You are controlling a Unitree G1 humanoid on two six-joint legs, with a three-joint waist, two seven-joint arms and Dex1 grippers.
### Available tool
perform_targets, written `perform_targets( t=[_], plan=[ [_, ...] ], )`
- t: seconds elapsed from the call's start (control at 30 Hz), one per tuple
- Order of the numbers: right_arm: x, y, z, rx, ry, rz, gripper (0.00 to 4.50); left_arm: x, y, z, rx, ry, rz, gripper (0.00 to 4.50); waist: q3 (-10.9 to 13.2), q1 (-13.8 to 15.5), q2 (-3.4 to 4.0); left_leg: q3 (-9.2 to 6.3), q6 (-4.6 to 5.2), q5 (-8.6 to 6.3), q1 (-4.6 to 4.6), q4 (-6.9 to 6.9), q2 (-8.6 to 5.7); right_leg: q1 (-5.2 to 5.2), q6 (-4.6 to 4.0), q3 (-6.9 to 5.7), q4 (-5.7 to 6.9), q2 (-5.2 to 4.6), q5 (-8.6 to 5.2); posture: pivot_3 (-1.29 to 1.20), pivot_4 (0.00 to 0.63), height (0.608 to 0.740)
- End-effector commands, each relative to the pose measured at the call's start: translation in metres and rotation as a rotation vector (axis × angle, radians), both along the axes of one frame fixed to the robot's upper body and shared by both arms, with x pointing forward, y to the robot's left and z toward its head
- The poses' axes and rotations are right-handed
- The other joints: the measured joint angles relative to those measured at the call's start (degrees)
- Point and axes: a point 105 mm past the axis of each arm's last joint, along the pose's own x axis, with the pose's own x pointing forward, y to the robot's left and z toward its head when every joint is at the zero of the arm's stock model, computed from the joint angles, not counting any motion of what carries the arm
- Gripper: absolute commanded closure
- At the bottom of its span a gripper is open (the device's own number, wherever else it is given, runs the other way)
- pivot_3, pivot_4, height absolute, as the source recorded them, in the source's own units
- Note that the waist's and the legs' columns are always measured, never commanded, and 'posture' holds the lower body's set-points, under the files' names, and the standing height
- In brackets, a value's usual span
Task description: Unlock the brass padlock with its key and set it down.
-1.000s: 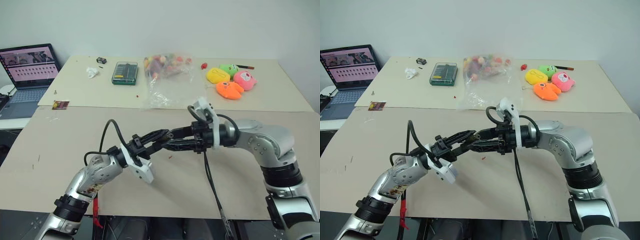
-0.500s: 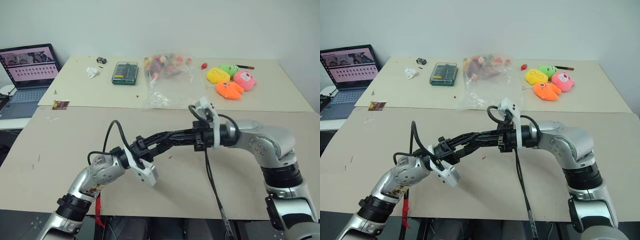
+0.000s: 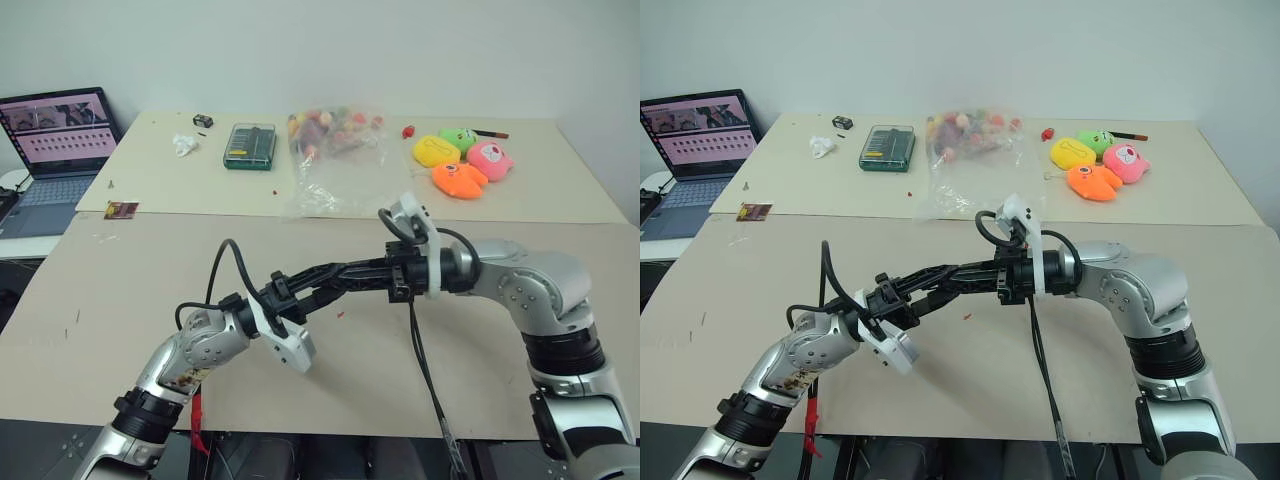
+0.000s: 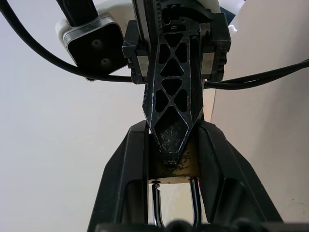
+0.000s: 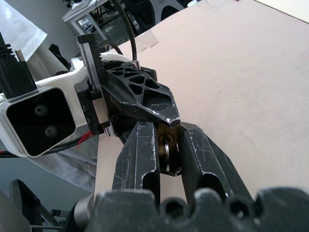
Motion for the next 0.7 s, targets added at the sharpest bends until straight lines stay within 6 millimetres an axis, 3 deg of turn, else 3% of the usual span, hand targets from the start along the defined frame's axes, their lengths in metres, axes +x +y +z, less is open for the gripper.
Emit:
perform_targets(
  t=[0.03, 0.07, 0.2, 0.5, 0.7],
  plan=[
    [-0.01, 0.009, 0.01, 0.03, -0.037, 0.07, 4.28, 0.001, 0.001, 0.01, -0.036, -0.012, 0.004, 1.77, 0.0, 0.0, 0.0, 0.0, 0.0, 0.0, 0.0, 0.0, 0.0, 0.0, 0.0, 0.0, 0.0, 0.0, 0.0, 0.0, 0.15, 0.74],
    [-0.01, 0.008, 0.009, 0.028, -0.037, 0.069, 4.28, 0.001, 0.002, 0.01, -0.037, -0.008, 0.005, 1.58, 0.0, 0.0, 0.0, 0.0, 0.0, 0.0, 0.0, 0.0, 0.0, 0.0, 0.0, 0.0, 0.0, 0.0, 0.0, 0.0, 0.15, 0.74],
    [-0.005, 0.003, 0.005, 0.02, -0.036, 0.05, 4.28, -0.003, 0.01, 0.007, -0.033, 0.02, -0.005, 0.07, 0.0, -0.07, 0.0, 0.0, 0.0, 0.0, 0.0, 0.0, 0.0, 0.0, 0.0, 0.0, 0.0, 0.0, 0.0, 0.0, 0.15, 0.74],
    [0.014, -0.013, 0.004, 0.005, -0.048, -0.02, 4.28, -0.011, 0.024, -0.018, 0.047, 0.137, 0.013, 0.02, 0.0, -0.08, 0.0, 0.0, 0.01, 0.0, 0.01, -0.01, 0.0, 0.0, 0.0, 0.0, 0.0, 0.0, 0.0, 0.0, 0.15, 0.74],
    [0.023, -0.024, 0.009, -0.004, -0.071, -0.052, 4.28, -0.004, 0.036, -0.015, -0.02, 0.189, 0.095, 0.02, 0.0, -0.05, 0.0, 0.0, 0.01, -0.01, 0.0, -0.01, 0.0, -0.01, 0.0, 0.0, -0.01, 0.0, 0.0, 0.0, 0.15, 0.74]
  ],
)
